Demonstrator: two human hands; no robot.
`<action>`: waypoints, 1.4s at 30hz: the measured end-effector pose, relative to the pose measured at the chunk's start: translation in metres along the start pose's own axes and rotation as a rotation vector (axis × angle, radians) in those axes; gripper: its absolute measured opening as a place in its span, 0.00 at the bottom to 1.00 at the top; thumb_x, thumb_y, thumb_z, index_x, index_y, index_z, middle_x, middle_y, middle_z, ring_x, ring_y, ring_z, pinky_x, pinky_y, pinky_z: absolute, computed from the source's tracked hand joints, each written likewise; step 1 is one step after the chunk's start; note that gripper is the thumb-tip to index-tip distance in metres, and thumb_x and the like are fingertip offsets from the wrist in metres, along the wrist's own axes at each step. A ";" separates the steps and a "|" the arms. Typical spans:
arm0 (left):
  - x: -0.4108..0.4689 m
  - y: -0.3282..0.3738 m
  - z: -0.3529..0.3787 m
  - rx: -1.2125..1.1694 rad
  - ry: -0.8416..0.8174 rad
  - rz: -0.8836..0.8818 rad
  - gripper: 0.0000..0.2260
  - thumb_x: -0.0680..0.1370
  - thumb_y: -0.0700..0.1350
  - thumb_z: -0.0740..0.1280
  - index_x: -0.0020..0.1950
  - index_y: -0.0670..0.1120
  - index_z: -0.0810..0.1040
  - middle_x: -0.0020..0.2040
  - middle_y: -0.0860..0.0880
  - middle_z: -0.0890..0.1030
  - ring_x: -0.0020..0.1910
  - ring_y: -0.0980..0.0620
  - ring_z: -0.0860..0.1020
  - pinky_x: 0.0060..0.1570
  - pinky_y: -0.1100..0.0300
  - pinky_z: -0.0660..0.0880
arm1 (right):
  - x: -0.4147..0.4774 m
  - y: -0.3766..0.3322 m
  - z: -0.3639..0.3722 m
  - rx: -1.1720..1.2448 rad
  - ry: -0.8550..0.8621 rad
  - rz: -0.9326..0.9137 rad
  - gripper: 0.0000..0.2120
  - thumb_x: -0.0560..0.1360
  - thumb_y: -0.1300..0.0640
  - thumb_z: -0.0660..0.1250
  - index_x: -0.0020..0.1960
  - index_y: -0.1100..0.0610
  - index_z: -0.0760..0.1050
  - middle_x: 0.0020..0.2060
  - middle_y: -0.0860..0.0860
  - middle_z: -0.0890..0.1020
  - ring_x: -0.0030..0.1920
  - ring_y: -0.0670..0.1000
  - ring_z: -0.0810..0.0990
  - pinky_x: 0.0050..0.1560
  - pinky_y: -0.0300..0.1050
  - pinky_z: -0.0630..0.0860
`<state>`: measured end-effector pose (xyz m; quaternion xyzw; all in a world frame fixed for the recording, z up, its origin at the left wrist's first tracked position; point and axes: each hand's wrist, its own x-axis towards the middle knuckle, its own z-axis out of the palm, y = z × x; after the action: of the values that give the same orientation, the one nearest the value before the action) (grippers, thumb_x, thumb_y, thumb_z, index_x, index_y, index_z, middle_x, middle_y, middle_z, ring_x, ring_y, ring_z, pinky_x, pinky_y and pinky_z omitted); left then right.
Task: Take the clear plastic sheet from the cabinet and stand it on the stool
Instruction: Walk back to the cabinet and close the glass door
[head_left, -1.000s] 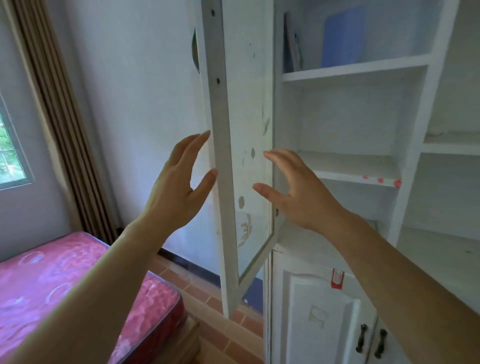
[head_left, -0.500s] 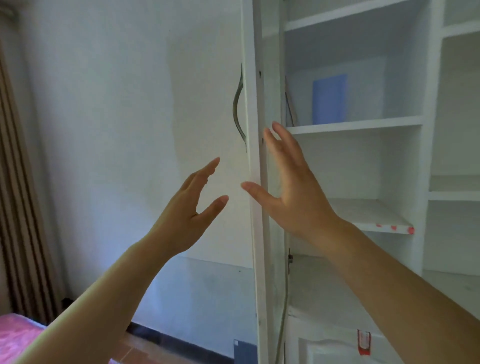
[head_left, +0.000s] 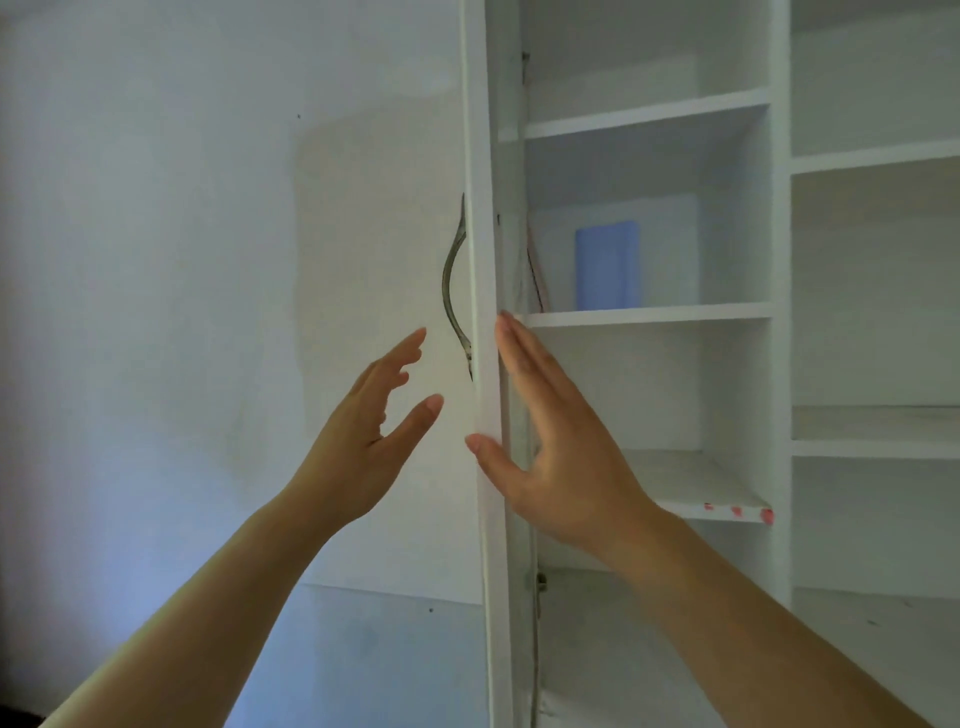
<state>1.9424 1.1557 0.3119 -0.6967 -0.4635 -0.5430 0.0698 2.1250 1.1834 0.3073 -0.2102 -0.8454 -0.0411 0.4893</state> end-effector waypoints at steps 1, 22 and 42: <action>0.006 0.004 0.003 -0.016 0.005 0.015 0.26 0.72 0.61 0.58 0.70 0.65 0.57 0.66 0.61 0.66 0.64 0.60 0.68 0.64 0.53 0.68 | -0.002 0.001 -0.003 0.004 -0.001 0.008 0.38 0.76 0.47 0.63 0.74 0.42 0.39 0.74 0.35 0.43 0.71 0.33 0.43 0.64 0.22 0.43; 0.082 0.090 0.138 -0.193 -0.114 0.369 0.33 0.76 0.53 0.64 0.74 0.63 0.48 0.69 0.63 0.63 0.68 0.58 0.65 0.64 0.56 0.64 | -0.061 0.081 -0.116 -0.202 0.071 0.247 0.34 0.75 0.44 0.61 0.73 0.38 0.44 0.73 0.32 0.46 0.73 0.36 0.47 0.74 0.51 0.56; 0.145 0.081 0.306 0.186 -0.035 0.362 0.31 0.72 0.65 0.55 0.72 0.65 0.44 0.76 0.53 0.57 0.73 0.53 0.58 0.68 0.50 0.62 | -0.074 0.269 -0.178 -0.310 0.006 0.234 0.36 0.75 0.41 0.60 0.70 0.38 0.36 0.72 0.33 0.38 0.72 0.37 0.36 0.74 0.44 0.47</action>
<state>2.2093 1.3766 0.3409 -0.7685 -0.3802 -0.4642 0.2223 2.4077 1.3556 0.3008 -0.3798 -0.7972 -0.1145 0.4550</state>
